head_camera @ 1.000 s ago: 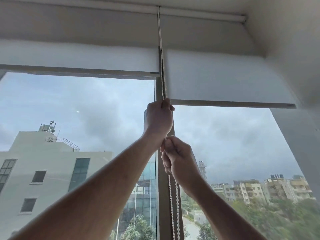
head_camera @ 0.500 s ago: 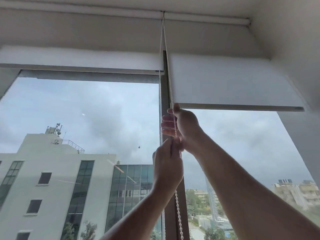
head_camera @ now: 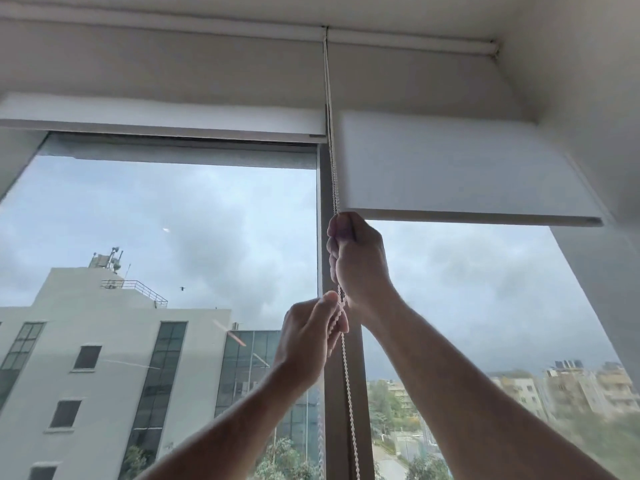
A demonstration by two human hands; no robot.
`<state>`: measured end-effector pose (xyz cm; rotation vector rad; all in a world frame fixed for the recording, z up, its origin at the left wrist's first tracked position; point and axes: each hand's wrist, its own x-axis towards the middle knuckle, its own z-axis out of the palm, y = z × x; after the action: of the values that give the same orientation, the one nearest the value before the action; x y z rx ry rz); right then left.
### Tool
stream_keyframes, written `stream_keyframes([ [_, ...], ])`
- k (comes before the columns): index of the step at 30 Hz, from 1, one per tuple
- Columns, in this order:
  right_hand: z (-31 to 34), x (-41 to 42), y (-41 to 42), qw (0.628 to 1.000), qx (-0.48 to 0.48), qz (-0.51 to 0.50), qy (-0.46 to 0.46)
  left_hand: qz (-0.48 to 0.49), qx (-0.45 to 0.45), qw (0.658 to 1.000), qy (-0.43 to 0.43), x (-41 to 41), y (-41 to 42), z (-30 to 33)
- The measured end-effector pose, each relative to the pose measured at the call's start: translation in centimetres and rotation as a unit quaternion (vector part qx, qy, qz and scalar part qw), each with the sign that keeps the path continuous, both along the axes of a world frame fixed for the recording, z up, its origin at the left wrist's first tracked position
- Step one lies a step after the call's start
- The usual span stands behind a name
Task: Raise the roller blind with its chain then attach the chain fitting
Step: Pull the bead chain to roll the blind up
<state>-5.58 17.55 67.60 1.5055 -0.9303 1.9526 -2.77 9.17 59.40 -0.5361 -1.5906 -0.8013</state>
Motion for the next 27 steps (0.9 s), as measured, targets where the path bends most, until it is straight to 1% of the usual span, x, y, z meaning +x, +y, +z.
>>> stream_keyframes([
  [3, -1.6, -0.4, 0.0, 0.999, -0.02, -0.016, 0.031, 0.012, 0.078, 0.997, 0.009, 0.5, -0.3, 1.9],
  [5, -2.8, -0.8, 0.0, 0.998, -0.014, -0.02, 0.052, 0.014, 0.109, 0.994, -0.01, 1.0, 0.2, 4.0],
  [6, -3.5, -1.0, -0.2, 0.998, -0.007, -0.011, 0.065, 0.009, 0.113, 0.993, -0.025, 1.4, 0.6, 5.2],
  [8, -4.8, -1.4, -0.5, 0.996, 0.002, -0.028, 0.089, -0.01, 0.113, 0.993, -0.043, 2.2, 1.7, 7.7],
  [11, -6.1, -2.1, -0.7, 0.996, 0.012, -0.048, 0.079, -0.01, 0.105, 0.993, -0.053, 2.8, 3.6, 10.8],
  [14, -6.3, -2.4, -0.2, 0.995, 0.031, -0.042, 0.086, 0.026, 0.115, 0.993, -0.034, 2.1, 4.6, 11.7],
  [17, -5.6, -2.9, 1.3, 0.989, 0.111, 0.019, 0.094, 0.058, 0.1, 0.993, 0.009, 2.0, 4.2, 11.4],
  [19, -4.7, -3.2, 2.5, 0.986, 0.151, 0.046, 0.063, 0.072, 0.079, 0.994, 0.03, 2.2, 3.9, 10.9],
  [22, -2.7, -3.3, 3.6, 0.988, 0.15, 0.017, -0.012, 0.126, 0.057, 0.989, 0.043, 1.8, 4.2, 9.4],
  [27, 1.1, -1.9, 3.7, 0.987, 0.149, -0.017, -0.06, 0.119, 0.064, 0.989, 0.062, 0.5, 4.3, 5.9],
])
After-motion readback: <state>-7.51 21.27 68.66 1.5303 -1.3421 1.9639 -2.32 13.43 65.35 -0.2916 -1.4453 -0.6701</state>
